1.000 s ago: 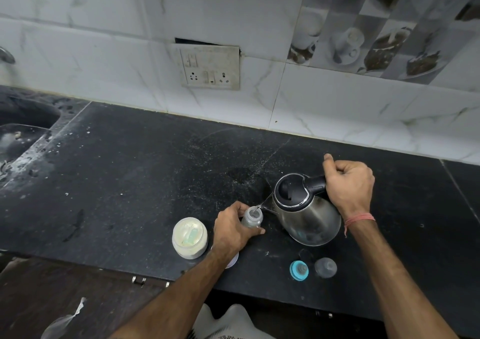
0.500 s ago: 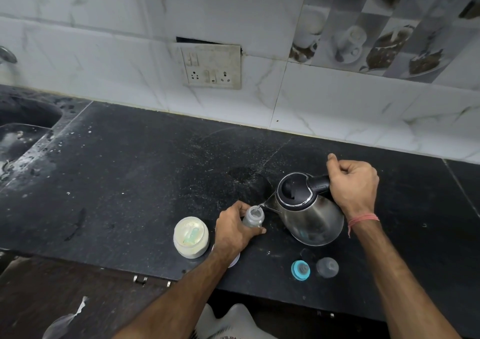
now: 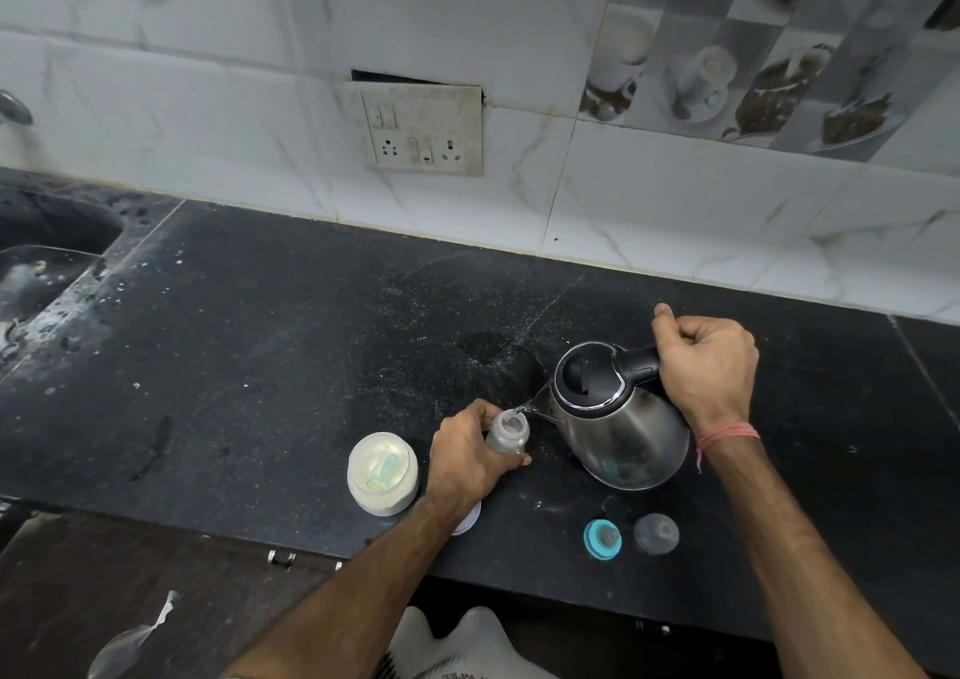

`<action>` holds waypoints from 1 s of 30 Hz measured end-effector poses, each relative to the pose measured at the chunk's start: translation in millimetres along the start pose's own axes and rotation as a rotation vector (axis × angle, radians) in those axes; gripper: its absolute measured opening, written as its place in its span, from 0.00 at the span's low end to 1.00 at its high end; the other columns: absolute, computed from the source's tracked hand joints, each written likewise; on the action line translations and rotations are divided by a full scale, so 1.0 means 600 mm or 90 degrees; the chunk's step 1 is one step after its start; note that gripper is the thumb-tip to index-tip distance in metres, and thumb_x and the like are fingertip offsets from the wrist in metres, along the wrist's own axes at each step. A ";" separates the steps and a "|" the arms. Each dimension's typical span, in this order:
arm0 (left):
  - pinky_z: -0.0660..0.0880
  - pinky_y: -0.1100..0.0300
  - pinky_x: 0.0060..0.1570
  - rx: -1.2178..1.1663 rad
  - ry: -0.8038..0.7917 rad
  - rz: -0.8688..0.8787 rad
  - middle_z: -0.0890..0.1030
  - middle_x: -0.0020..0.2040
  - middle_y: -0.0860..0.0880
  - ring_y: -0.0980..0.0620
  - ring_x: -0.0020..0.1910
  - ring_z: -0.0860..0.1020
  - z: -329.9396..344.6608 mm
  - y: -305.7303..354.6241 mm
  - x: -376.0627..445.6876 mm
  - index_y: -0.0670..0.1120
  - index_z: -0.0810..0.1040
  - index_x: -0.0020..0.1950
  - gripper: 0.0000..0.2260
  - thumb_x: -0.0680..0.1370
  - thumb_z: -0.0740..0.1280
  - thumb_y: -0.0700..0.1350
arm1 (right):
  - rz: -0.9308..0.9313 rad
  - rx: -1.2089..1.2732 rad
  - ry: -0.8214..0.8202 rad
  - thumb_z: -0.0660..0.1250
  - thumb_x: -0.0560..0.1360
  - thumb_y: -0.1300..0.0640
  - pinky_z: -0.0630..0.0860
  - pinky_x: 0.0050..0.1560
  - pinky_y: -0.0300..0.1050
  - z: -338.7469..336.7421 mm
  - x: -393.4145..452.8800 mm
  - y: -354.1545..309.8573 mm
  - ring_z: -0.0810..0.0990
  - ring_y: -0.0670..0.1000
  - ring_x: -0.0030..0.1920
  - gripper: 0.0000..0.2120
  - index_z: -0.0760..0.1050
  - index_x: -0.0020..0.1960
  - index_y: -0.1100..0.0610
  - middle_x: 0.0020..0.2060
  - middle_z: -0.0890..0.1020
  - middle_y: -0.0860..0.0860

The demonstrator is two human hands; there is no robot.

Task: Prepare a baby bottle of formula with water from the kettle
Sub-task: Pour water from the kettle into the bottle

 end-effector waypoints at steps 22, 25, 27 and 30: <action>0.85 0.51 0.56 -0.001 0.010 -0.011 0.88 0.47 0.64 0.65 0.49 0.86 0.006 -0.006 0.001 0.60 0.81 0.49 0.26 0.58 0.89 0.59 | 0.003 -0.003 -0.001 0.70 0.82 0.45 0.76 0.42 0.48 0.000 0.001 -0.001 0.75 0.64 0.29 0.31 0.72 0.29 0.65 0.25 0.74 0.62; 0.85 0.51 0.56 0.001 0.010 -0.010 0.88 0.47 0.63 0.64 0.49 0.86 0.007 -0.006 0.002 0.60 0.81 0.49 0.26 0.58 0.90 0.58 | 0.003 -0.002 -0.004 0.70 0.82 0.44 0.75 0.42 0.48 0.001 0.001 -0.001 0.76 0.63 0.29 0.31 0.73 0.29 0.65 0.25 0.76 0.61; 0.85 0.51 0.55 0.003 0.011 -0.010 0.88 0.47 0.63 0.64 0.49 0.86 0.006 -0.006 0.003 0.60 0.81 0.49 0.26 0.58 0.90 0.58 | 0.000 -0.007 -0.003 0.70 0.82 0.45 0.71 0.41 0.46 0.000 0.001 -0.006 0.75 0.64 0.29 0.31 0.71 0.29 0.65 0.24 0.74 0.62; 0.85 0.51 0.55 0.009 0.010 -0.009 0.88 0.47 0.63 0.64 0.49 0.86 0.005 -0.006 0.003 0.60 0.81 0.49 0.26 0.58 0.89 0.58 | -0.001 -0.012 -0.002 0.71 0.83 0.47 0.68 0.41 0.45 -0.001 0.000 -0.011 0.74 0.64 0.29 0.31 0.70 0.28 0.65 0.24 0.72 0.62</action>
Point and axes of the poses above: each hand's wrist, its own x-axis towards the middle knuckle, its own z-axis out of the palm, y = z × x, the point moved 3 cm from there along x, towards the middle knuckle
